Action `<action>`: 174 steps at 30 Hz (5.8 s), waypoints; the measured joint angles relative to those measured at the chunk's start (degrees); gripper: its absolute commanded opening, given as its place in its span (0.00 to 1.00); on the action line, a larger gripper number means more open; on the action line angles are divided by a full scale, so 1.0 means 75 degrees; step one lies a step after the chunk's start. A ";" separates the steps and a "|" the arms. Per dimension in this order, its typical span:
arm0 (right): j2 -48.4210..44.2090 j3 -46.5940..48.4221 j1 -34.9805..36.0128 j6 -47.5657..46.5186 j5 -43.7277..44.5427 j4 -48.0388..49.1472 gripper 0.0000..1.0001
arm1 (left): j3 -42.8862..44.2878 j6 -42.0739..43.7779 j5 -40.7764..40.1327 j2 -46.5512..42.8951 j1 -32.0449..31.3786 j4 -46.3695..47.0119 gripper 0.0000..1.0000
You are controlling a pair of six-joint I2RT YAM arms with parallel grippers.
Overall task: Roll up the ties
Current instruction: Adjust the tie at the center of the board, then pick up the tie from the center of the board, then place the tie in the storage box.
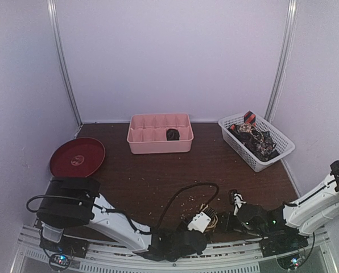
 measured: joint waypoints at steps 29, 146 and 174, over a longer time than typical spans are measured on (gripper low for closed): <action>-0.0259 0.0131 0.0006 -0.0845 0.0428 -0.0574 0.17 | 0.0169 0.0682 -0.0073 0.0175 0.0026 -0.0017 0.44; -0.3477 0.0731 0.0006 -0.1565 0.1603 -0.3410 1.00 | 0.3765 0.1929 0.2107 0.1037 0.7548 -0.1795 0.37; -0.3442 0.0731 0.0003 -0.1553 0.1623 -0.3378 1.00 | 0.3459 0.1087 0.4048 -0.0163 0.7778 -0.1489 0.37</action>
